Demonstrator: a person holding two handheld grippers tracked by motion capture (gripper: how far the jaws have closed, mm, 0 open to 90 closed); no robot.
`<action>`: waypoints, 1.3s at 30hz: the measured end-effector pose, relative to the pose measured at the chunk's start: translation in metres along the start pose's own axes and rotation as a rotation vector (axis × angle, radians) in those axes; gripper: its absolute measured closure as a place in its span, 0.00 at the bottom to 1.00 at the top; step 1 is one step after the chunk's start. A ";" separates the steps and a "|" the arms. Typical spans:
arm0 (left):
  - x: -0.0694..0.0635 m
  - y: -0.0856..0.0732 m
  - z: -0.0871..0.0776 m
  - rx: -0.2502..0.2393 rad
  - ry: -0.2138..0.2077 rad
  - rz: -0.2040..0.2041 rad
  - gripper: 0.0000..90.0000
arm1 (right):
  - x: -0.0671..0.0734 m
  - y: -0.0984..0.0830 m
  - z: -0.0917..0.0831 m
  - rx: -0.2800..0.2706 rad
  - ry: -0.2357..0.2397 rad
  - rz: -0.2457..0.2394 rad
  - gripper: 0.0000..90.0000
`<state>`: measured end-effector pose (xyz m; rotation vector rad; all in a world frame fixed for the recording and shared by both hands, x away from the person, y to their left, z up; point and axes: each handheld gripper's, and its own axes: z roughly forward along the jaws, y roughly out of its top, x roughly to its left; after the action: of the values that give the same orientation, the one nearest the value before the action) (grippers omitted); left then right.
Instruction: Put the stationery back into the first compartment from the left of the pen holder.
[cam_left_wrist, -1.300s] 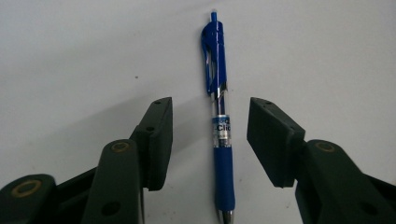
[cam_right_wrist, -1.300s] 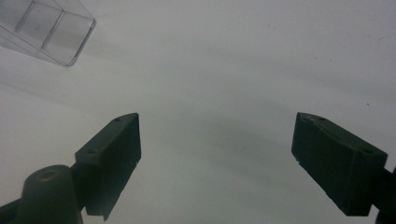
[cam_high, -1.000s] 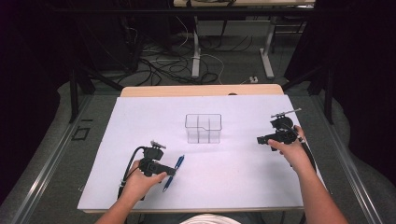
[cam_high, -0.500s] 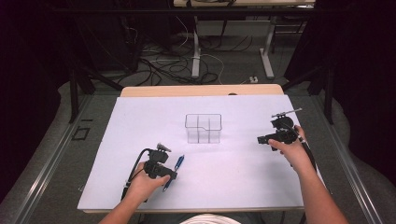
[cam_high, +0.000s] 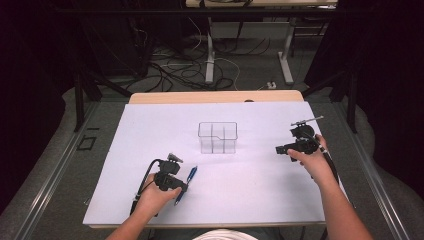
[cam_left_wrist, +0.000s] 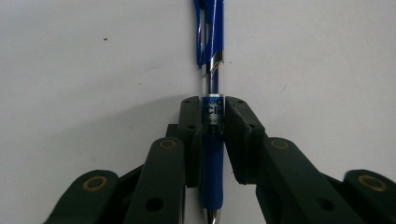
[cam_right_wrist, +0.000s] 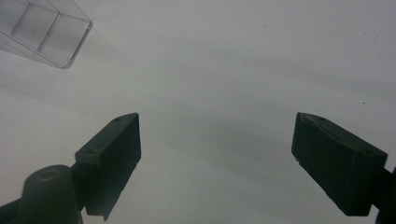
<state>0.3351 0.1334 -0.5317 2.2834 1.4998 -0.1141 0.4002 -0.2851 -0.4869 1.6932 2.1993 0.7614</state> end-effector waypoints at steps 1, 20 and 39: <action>0.000 0.000 0.000 0.002 0.000 -0.003 0.88 | 0.000 0.000 0.000 0.002 0.001 0.002 0.17; 0.001 0.001 0.000 0.010 -0.003 0.000 0.88 | 0.000 0.000 0.001 0.004 0.003 0.004 0.17; 0.006 0.004 -0.020 -0.012 -0.040 0.022 0.88 | 0.001 0.000 0.001 -0.010 -0.001 -0.014 0.17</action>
<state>0.3380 0.1444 -0.5139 2.2736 1.4511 -0.1435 0.4002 -0.2841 -0.4875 1.6715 2.2011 0.7662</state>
